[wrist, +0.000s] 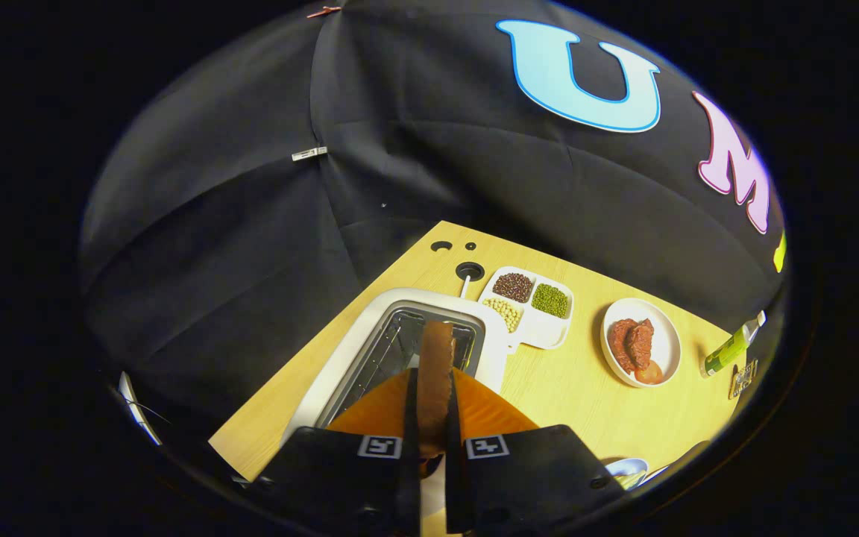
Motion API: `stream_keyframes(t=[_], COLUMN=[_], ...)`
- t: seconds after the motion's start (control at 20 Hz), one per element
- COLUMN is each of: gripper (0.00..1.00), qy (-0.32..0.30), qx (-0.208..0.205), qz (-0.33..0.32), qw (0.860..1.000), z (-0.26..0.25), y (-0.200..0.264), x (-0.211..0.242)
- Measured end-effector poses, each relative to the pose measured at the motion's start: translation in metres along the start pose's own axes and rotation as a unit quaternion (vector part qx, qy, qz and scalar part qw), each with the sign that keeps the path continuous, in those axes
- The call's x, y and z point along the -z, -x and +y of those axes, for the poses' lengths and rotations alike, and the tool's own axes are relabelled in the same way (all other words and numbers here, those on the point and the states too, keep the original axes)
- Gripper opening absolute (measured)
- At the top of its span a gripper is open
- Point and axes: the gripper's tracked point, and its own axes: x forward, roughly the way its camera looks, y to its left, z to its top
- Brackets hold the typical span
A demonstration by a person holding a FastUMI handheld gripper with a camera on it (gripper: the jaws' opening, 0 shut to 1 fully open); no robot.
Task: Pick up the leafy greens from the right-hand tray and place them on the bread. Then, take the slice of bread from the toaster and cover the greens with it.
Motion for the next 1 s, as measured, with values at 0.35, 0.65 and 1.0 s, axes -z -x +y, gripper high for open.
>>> stream_keyframes(t=[0.35, 0.65, 1.0], gripper=[0.16, 0.16, 0.16], qy=[-0.022, -0.070, -0.158], qx=[-0.017, -0.029, -0.014], qz=[-0.048, -0.089, -0.055], qw=[0.998, 0.993, 0.986], z=[-0.015, -0.071, -0.164], y=[0.060, 0.137, 0.162], x=[-0.045, -0.051, 0.033])
